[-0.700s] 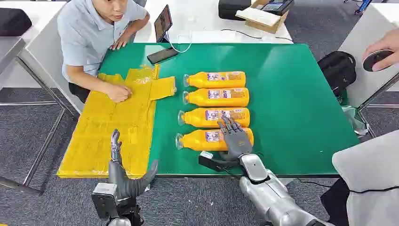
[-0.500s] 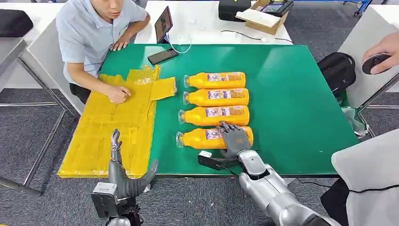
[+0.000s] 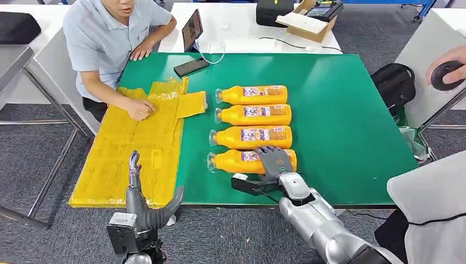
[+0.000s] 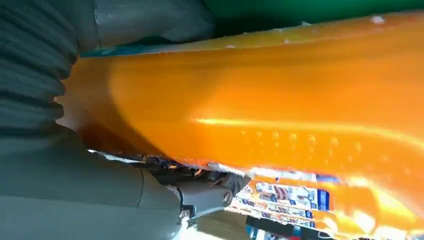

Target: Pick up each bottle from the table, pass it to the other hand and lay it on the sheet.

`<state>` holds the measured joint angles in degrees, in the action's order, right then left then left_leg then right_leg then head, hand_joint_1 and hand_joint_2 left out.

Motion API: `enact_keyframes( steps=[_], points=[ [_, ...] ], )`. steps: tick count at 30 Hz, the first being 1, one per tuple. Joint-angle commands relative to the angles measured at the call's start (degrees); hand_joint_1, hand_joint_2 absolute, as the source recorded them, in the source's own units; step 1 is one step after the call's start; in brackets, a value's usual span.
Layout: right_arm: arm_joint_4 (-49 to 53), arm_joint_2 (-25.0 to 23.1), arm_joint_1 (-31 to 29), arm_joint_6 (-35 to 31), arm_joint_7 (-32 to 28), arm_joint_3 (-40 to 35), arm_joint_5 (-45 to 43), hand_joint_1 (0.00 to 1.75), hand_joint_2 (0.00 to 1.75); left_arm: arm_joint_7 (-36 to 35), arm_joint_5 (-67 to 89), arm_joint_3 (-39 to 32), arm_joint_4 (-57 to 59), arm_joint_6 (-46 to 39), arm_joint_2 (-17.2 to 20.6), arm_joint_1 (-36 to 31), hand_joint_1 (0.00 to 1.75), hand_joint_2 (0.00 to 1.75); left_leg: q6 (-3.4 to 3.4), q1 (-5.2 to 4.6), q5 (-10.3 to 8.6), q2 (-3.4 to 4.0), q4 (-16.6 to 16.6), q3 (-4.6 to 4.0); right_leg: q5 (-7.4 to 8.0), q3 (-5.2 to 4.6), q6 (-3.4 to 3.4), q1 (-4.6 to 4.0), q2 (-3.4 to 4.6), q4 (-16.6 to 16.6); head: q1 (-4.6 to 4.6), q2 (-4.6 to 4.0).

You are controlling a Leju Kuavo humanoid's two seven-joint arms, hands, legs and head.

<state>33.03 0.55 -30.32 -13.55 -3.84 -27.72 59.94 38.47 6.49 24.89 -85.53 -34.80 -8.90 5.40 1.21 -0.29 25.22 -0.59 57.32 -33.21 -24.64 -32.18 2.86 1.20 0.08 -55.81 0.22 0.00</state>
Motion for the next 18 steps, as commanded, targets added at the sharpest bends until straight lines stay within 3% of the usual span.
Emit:
enact_keyframes(
  steps=[1, 3, 9, 18],
  points=[
    [5.0, -1.9, 11.9, -1.9, -14.5, 8.5, -15.6, 1.75, 1.75, -1.5, -2.9, -1.2, 0.6, 1.6, 0.1, 0.7, 0.00, 1.75, -0.08, 0.15, -0.01, -0.20, -0.1, 0.10, -0.01, 0.27, -0.12, -0.16, -0.25, 0.2, 0.02, 0.00],
    [13.2, -3.2, 15.8, -5.5, -17.7, 10.2, -20.8, 1.75, 1.75, -4.3, -7.0, -1.1, 2.8, 2.5, 1.4, 0.0, 0.00, 1.75, -0.05, 0.19, 0.05, -0.18, -0.1, 0.21, 0.01, 0.42, -0.13, -0.20, -0.26, 0.3, -0.04, 0.00],
    [26.1, -3.9, 20.3, -11.7, -19.5, 10.3, -26.6, 1.75, 1.75, -7.2, -14.5, -0.4, 6.9, 4.1, 1.8, -0.8, 0.00, 1.75, -0.12, 0.10, 0.44, 0.36, -0.1, 0.61, -0.02, 1.08, -0.11, -0.12, 0.42, 0.2, 0.04, 0.00],
    [31.5, -5.2, 20.3, -15.8, -22.8, 10.6, -33.7, 1.75, 1.75, -7.9, -18.1, 4.1, 5.9, 7.2, 4.1, -1.4, 0.00, 1.75, -0.05, 0.06, 0.35, 0.36, 0.0, -0.02, -0.03, 0.53, -0.08, -0.07, 0.46, 0.1, 0.02, 0.00]
  ],
)
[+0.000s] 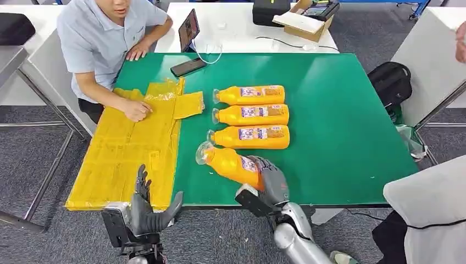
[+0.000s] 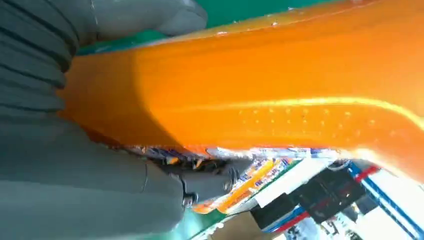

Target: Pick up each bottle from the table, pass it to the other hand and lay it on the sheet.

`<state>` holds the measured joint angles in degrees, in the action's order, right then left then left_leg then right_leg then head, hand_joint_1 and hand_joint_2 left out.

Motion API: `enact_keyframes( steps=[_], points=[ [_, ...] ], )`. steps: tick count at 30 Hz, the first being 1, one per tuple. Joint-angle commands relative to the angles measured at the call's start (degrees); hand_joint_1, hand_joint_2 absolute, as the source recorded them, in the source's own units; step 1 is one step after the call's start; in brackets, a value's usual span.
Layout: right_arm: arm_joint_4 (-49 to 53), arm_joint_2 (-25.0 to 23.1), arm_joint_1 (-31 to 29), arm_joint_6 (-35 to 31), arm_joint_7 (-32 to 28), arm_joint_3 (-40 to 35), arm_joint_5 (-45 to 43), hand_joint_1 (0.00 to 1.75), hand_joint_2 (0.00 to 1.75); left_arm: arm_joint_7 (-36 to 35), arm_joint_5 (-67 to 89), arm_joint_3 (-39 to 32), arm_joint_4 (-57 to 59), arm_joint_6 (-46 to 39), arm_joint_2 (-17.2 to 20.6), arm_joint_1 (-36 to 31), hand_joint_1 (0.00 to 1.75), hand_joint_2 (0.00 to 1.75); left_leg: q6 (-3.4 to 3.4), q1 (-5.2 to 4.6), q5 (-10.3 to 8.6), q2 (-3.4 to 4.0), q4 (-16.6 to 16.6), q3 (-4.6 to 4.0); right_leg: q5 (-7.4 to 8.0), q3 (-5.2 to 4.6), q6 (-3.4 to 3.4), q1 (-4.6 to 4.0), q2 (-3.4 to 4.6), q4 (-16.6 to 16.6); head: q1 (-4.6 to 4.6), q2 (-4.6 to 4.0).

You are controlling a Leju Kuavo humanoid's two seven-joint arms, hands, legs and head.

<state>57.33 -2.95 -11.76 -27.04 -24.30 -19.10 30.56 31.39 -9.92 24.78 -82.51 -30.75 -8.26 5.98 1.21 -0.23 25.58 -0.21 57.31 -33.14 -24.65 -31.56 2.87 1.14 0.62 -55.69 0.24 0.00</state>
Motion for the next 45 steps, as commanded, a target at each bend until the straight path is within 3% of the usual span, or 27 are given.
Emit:
enact_keyframes(
  steps=[1, 11, 24, 45],
  points=[
    [7.2, -1.8, 1.5, -2.3, -2.3, 1.8, -4.3, 1.75, 1.75, -0.8, -1.7, 4.3, 2.9, 3.1, 3.4, -1.9, 0.00, 1.75, -0.02, -0.01, -0.03, -0.04, 0.0, -0.17, -0.01, -0.14, -0.07, 0.01, -0.08, 0.0, -0.02, 0.00],
    [7.1, -2.5, 0.7, -1.5, -4.1, 0.2, -6.1, 1.75, 1.75, -0.6, -0.2, 6.4, 3.3, 4.8, 4.1, -2.9, 0.00, 1.75, 0.00, -0.02, -0.04, -0.01, 0.0, -0.45, -0.01, -0.40, -0.07, 0.02, -0.06, 0.0, 0.00, 0.00],
    [-2.7, -7.7, -4.9, -0.8, -5.5, -16.9, -6.5, 1.75, 1.75, -4.2, -6.5, 6.1, 4.1, 10.2, 2.5, -5.5, 0.00, 1.75, -0.04, 0.05, 0.00, 0.15, 0.0, -0.40, 0.01, -0.37, -0.12, -0.05, 0.08, 0.0, -0.02, 0.00],
    [-12.7, -9.0, -7.1, -1.1, -5.4, -23.8, -6.2, 1.75, 1.75, -5.9, -12.3, 4.9, 0.4, 16.7, 2.9, -4.9, 0.00, 1.75, -0.09, 0.12, 0.03, 0.00, 0.0, -0.35, -0.05, -0.26, -0.20, -0.13, -0.11, 0.0, -0.02, 0.00]
  ],
)
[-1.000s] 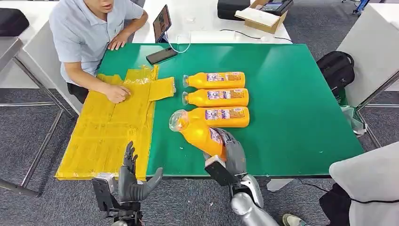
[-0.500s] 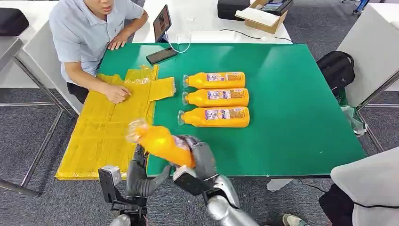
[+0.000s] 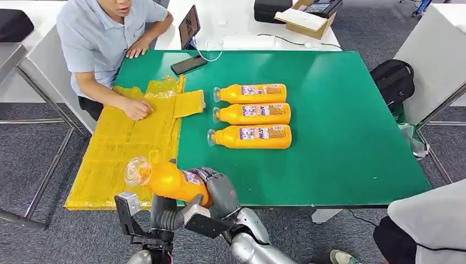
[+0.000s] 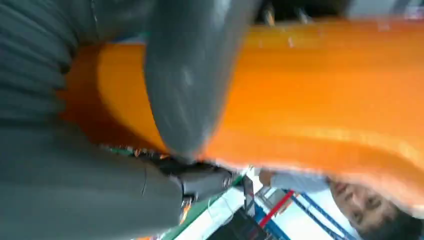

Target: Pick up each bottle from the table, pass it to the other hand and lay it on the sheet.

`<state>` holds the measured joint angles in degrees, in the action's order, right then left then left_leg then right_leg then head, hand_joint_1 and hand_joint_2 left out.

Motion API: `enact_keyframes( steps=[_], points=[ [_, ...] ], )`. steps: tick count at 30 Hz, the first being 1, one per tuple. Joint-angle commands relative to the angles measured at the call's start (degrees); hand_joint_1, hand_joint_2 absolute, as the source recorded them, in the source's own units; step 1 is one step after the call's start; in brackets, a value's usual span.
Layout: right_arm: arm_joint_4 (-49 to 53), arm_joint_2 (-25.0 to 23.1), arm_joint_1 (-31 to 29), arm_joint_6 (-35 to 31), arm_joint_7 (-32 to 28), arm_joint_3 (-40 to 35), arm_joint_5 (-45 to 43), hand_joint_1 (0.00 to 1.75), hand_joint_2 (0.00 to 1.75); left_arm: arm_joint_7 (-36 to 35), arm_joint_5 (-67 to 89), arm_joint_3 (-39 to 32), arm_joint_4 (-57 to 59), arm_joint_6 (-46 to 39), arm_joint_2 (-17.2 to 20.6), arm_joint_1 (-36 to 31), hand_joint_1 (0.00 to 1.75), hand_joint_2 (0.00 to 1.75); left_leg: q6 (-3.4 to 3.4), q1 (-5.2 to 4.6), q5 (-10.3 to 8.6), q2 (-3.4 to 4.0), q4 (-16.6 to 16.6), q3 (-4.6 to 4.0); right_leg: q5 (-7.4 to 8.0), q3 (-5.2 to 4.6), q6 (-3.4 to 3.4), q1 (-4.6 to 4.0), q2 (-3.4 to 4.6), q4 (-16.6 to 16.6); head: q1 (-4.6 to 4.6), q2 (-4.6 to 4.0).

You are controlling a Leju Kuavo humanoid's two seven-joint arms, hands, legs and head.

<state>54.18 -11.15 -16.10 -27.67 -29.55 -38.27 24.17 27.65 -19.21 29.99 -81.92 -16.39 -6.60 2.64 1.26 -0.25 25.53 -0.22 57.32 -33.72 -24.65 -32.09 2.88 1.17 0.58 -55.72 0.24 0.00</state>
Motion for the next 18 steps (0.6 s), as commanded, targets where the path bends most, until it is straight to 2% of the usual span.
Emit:
enact_keyframes(
  steps=[1, 6, 7, 8, 10, 11, 12, 13, 14, 15, 18],
  points=[
    [-10.0, -0.9, -2.8, -1.0, -0.4, -4.8, 0.3, 1.75, 1.75, -2.2, -3.2, -0.4, -0.5, 2.6, 1.4, -1.3, 0.00, 1.75, -0.07, 0.08, 0.03, 0.03, 0.0, 0.13, -0.01, 0.15, -0.11, -0.09, -0.03, 0.1, -0.02, 0.00],
    [-9.9, -1.1, -2.7, -1.7, -1.3, -5.1, 0.0, 1.75, 1.75, -3.6, -3.2, -0.4, -0.1, 2.9, 1.6, -1.5, 0.00, 1.75, -0.06, 0.04, 0.01, 0.03, 0.0, 0.08, -0.01, 0.09, -0.09, -0.05, -0.01, 0.0, -0.02, 0.00],
    [-9.2, -1.3, -2.1, -2.1, -1.6, -5.0, -0.2, 1.75, 1.75, -4.0, -2.3, -0.4, 0.8, 1.8, 1.5, -1.9, 1.62, 1.75, -0.09, 0.09, 0.03, 0.01, 0.0, 0.13, -0.02, 0.17, -0.13, -0.10, -0.05, 0.1, 0.00, 0.00],
    [-8.7, -1.5, -1.6, -2.8, -1.6, -5.0, 0.2, 1.75, 1.75, -4.5, -2.0, -0.4, 1.4, 1.3, 1.4, -2.1, 1.75, 1.75, -0.06, 0.03, 0.00, -0.02, 0.0, 0.08, -0.02, 0.10, -0.09, -0.03, -0.07, 0.0, -0.02, 0.00],
    [-7.4, -1.5, -0.9, -3.8, -0.8, -5.7, 1.1, 1.75, 1.75, -5.1, -3.6, -1.2, 2.8, 1.6, 0.8, -2.5, 1.75, 1.75, -0.05, 0.03, 0.00, -0.04, 0.0, 0.06, -0.02, 0.07, -0.08, -0.03, -0.08, 0.0, 0.00, 0.00],
    [-7.1, -1.4, -0.7, -4.4, -0.7, -5.7, 1.3, 1.66, 1.75, -5.6, -4.6, -1.4, 2.7, 2.3, 0.7, -2.5, 1.75, 1.75, -0.10, 0.09, 0.02, -0.07, -0.1, 0.16, -0.05, 0.20, -0.15, -0.10, -0.14, 0.1, -0.02, 0.00],
    [-7.1, -1.4, -0.7, -4.4, -0.7, -5.7, 1.3, 1.48, 1.75, -5.6, -4.6, -1.4, 2.7, 2.3, 0.7, -2.5, 1.75, 1.75, -0.07, 0.05, 0.01, -0.06, -0.1, 0.12, -0.04, 0.15, -0.11, -0.06, -0.11, 0.1, -0.02, 0.00],
    [-6.7, -1.3, -0.6, -4.2, -0.6, -5.5, 0.8, 0.68, 1.75, -5.6, -6.4, -1.9, 1.9, 3.5, 0.7, -2.1, 1.75, 1.75, -0.10, 0.09, 0.03, -0.04, -0.1, 0.16, -0.04, 0.20, -0.15, -0.10, -0.11, 0.1, 0.00, 0.00],
    [-6.7, -1.3, -0.6, -4.5, -0.5, -5.3, 0.7, 0.30, 1.75, -5.7, -6.9, -2.1, 1.4, 3.7, 0.7, -1.8, 1.75, 1.75, -0.07, 0.04, 0.02, -0.02, 0.0, 0.11, -0.04, 0.12, -0.11, -0.04, -0.07, 0.1, 0.00, 0.00],
    [-6.8, -1.3, -0.5, -4.8, -0.6, -5.2, 0.6, 0.02, 1.75, -5.8, -7.4, -2.3, 0.7, 3.9, 0.8, -1.5, 1.75, 1.75, -0.11, 0.12, 0.05, -0.04, 0.0, 0.16, -0.05, 0.20, -0.17, -0.13, -0.11, 0.1, -0.02, 0.00],
    [-6.6, -1.6, -0.1, -5.8, -1.3, -4.4, -0.2, 0.00, 1.75, -6.9, -9.5, -2.7, -0.1, 5.1, 0.9, -1.2, 1.75, 1.75, -0.05, 0.02, 0.01, -0.02, 0.0, 0.08, -0.03, 0.07, -0.09, -0.03, -0.07, 0.0, 0.00, 0.00]
  ],
)
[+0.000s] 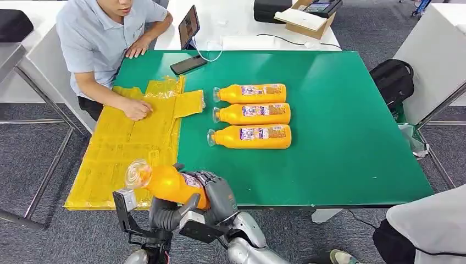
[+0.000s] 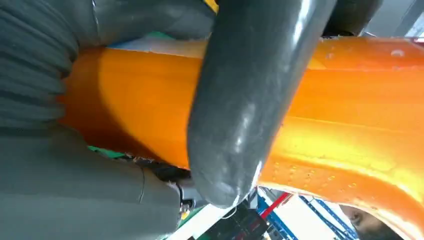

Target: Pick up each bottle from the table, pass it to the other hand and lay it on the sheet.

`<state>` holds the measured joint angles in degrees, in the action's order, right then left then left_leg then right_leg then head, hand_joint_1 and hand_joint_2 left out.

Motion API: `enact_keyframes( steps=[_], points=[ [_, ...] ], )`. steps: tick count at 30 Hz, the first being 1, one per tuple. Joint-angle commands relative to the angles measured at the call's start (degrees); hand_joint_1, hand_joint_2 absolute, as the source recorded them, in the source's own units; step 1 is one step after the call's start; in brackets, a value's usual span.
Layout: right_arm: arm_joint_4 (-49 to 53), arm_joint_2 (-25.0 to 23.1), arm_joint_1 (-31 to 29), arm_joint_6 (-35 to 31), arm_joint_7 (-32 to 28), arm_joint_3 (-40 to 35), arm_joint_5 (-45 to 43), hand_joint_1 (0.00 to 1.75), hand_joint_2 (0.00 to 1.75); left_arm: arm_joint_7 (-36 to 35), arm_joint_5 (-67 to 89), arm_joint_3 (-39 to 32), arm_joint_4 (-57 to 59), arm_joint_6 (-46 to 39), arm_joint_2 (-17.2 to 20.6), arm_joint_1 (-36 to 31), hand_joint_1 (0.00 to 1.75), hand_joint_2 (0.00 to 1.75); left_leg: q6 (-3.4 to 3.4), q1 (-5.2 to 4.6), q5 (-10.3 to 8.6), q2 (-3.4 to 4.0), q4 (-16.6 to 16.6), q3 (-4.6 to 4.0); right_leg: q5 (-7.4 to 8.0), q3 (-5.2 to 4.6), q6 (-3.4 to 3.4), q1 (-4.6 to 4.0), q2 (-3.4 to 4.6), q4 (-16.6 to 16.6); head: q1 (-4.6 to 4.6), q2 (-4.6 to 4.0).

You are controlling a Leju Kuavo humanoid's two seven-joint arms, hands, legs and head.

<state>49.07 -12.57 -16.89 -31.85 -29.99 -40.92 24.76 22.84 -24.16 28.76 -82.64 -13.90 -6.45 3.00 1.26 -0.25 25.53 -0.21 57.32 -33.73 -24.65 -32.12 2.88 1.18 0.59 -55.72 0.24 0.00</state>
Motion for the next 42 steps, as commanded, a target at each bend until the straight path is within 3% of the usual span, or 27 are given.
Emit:
enact_keyframes(
  steps=[1, 5, 6, 9, 11, 12, 15, 17, 19, 23, 28, 33, 38, 42],
  points=[
    [-1.5, -0.2, 0.7, -1.6, -0.9, -1.7, -0.8, 0.00, 1.75, -2.1, -4.6, -1.4, 0.6, 2.6, 0.7, -1.5, 1.75, 1.75, -0.05, 0.02, 0.01, -0.03, 0.0, 0.09, -0.03, 0.10, -0.08, -0.03, -0.07, 0.0, 0.00, 0.00],
    [-1.5, -0.3, 0.9, -2.0, -1.3, -1.6, -1.0, 0.00, 1.75, -2.4, -5.2, -1.5, 0.2, 2.9, 0.9, -1.3, 1.75, 1.75, -0.08, 0.06, 0.02, -0.05, 0.0, 0.13, -0.04, 0.16, -0.13, -0.07, -0.10, 0.0, 0.00, 0.00],
    [1.8, -0.1, 3.3, -8.2, -7.4, 1.3, -1.5, 0.00, 0.00, -2.7, -9.6, -3.2, -1.1, 2.6, 0.3, -1.0, 1.75, 1.75, -0.10, 0.11, 0.05, 0.00, 0.0, 0.13, -0.04, 0.17, -0.14, -0.12, -0.06, 0.1, 0.00, 0.00],
    [5.5, -0.8, 6.2, -8.2, -10.0, 5.3, 2.7, 0.00, 0.00, -1.9, -8.1, -3.1, -1.4, 1.0, 0.2, -1.7, 1.75, 1.75, -0.09, 0.08, 0.04, -0.12, 0.0, 0.06, -0.07, 0.14, -0.13, -0.09, -0.18, 0.0, 0.00, 0.00],
    [14.8, -0.7, 10.5, -8.2, -10.0, 9.1, 8.8, 0.00, 0.00, 1.1, -2.5, -4.4, -0.7, -6.7, -1.4, -2.7, 1.75, 1.75, -0.05, 0.04, 0.01, -0.08, 0.0, 0.00, -0.04, 0.05, -0.08, -0.05, -0.12, 0.0, -0.02, 0.00],
    [14.8, -0.7, 10.5, -8.2, -10.0, 9.1, 8.8, 0.00, 0.00, 1.1, -2.5, -4.4, -0.7, -6.7, -1.4, -2.7, 1.75, 1.75, -0.09, 0.08, 0.05, -0.09, 0.0, 0.05, -0.07, 0.12, -0.14, -0.10, -0.15, 0.0, -0.02, 0.00],
    [22.3, 0.7, 13.6, -8.2, -10.0, 9.2, 10.6, 0.00, 0.00, 2.4, 2.7, -4.6, -0.1, -11.2, -0.4, -4.4, 1.75, 1.75, -0.10, 0.10, 0.04, -0.20, 0.1, -0.03, -0.08, 0.09, -0.14, -0.12, -0.25, 0.0, -0.07, 0.00],
    [28.4, 1.0, 16.3, -8.2, -10.0, 10.9, 14.2, 0.00, 0.00, 5.9, 13.0, -6.2, 1.9, -19.2, 1.3, -6.1, 1.75, 1.75, -0.08, 0.03, 0.00, -0.11, 0.0, -0.03, -0.03, -0.06, -0.12, -0.04, -0.16, 0.0, 0.05, 0.00],
    [29.6, 1.1, 16.8, -8.2, -10.0, 11.0, 14.6, 0.00, 0.00, 6.7, 14.8, -7.1, 2.2, -20.2, 2.2, -6.5, 1.75, 1.75, -0.07, 0.02, -0.02, -0.36, 0.0, 0.04, -0.10, 0.07, -0.10, -0.03, -0.39, 0.0, -0.02, 0.00],
    [32.1, 0.0, 19.0, -8.2, -10.0, 14.1, 15.3, 0.00, 0.00, 6.5, 24.0, -10.7, 4.3, -23.2, 3.9, -8.4, 1.75, 1.75, -0.13, 0.09, 0.03, -0.08, 0.0, 0.11, -0.08, 0.15, -0.18, -0.11, -0.18, 0.0, -0.02, 0.00],
    [32.1, 0.0, 19.0, -8.2, -10.0, 14.1, 15.3, 0.00, 0.00, 6.5, 24.0, -10.7, 4.3, -23.2, 3.9, -8.4, 1.75, 1.75, -0.10, 0.09, 0.01, -0.10, 0.0, 0.08, -0.06, 0.12, -0.15, -0.10, -0.19, 0.0, -0.02, 0.00],
    [27.5, 1.3, 18.2, -8.2, -10.0, 13.1, 2.9, 0.00, 0.00, 0.8, 52.3, -13.1, 13.4, -25.7, 5.9, -12.4, 1.75, 1.75, -0.07, 0.05, -0.02, -0.08, -0.1, 0.09, -0.02, 0.12, -0.10, -0.06, -0.15, 0.1, -0.02, 0.00],
    [22.9, 2.9, 14.7, -8.2, -10.0, 6.8, -4.6, 0.00, 0.00, -12.4, 73.7, -11.6, 39.9, -22.9, 8.5, -28.6, 1.75, 1.75, -0.12, 0.09, -0.12, -0.24, -0.1, 0.17, 0.02, 0.25, -0.17, -0.09, -0.32, 0.1, -0.04, 0.00],
    [20.8, 3.4, 13.0, -8.2, -10.0, 4.3, -6.2, 0.00, 0.00, -16.7, 79.9, -9.7, 51.7, -17.1, 9.1, -35.2, 1.75, 1.75, -0.18, 0.09, -0.18, -0.13, -0.1, 0.13, 0.05, 0.16, -0.16, -0.10, -0.21, 0.1, -0.02, 0.00]
  ],
)
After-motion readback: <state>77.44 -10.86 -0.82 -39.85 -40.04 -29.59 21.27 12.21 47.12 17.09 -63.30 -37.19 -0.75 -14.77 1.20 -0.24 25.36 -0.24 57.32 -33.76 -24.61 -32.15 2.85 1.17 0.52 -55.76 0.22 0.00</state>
